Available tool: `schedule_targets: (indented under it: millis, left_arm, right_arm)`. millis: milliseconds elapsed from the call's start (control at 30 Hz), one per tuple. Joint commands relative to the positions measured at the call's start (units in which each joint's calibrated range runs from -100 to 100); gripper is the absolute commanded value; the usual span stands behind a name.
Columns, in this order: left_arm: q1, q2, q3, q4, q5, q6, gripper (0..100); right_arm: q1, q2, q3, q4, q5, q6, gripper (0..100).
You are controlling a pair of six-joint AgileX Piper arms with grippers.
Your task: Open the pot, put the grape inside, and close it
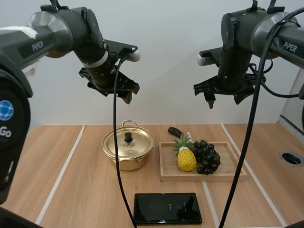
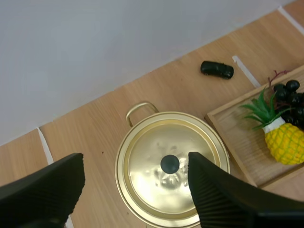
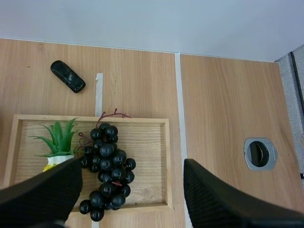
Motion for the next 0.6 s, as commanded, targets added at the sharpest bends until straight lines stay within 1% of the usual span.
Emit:
schedule_targets:
  millis: [0,300,567]
  left_arm:
    - [-0.16,1.75,2.32,-0.95,-2.0,1.02,100]
    - [-0.16,6.47,8.68,-0.95,-12.0,3.11,100]
    - [-0.16,9.25,9.4,-1.32,-12.94,7.32,100]
  right_arm:
    - [-0.14,-0.69,-0.03,0.12,0.11,-0.36,100]
    - [-0.14,-0.69,-0.03,0.12,0.11,-0.36,100]
    - [-0.14,-0.69,-0.03,0.12,0.11,-0.36,100]
